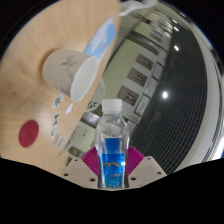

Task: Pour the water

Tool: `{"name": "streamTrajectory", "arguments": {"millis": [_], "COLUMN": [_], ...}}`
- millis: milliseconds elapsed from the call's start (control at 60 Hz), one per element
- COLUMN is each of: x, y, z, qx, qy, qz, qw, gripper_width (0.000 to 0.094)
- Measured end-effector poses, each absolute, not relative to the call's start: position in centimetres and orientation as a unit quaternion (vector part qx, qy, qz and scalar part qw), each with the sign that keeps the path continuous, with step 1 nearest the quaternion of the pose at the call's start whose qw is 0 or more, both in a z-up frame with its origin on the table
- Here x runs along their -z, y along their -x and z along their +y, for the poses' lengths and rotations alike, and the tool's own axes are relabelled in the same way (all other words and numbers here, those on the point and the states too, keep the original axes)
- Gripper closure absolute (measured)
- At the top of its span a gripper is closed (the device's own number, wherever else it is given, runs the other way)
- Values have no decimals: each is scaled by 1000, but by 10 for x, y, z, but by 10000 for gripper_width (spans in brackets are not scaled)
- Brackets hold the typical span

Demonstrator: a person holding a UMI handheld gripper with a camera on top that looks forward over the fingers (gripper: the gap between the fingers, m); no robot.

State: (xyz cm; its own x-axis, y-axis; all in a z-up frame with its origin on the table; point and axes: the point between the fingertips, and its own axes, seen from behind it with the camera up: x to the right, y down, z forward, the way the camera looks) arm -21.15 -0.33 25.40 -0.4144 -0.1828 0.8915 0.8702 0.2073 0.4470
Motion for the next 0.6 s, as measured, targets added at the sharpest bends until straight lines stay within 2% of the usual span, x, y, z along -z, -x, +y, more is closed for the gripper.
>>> {"name": "streamTrajectory", "arguments": {"millis": [83,167,267,333,383,433,500,550,600], "x": [-262,-254,-241,-241,-235,-245,-253,-245,-229], "y": [234,248,244,232,224,212,194,182,169], "z": [-19,-48,-51,-69,-63,-71,-78,-82,-88], "qx": [613,629,646,644,632,608,527,429,318], "qy": [198,141,118,133,166,226,349,446,534], "qz": [-648,-675,-685,-681,-670,-642,-578,-511,-433], "qw": [407,359,317,322,352,409,516,597,653], "gripper_width": [646,647,646,649,646,647,648,647,640]}}
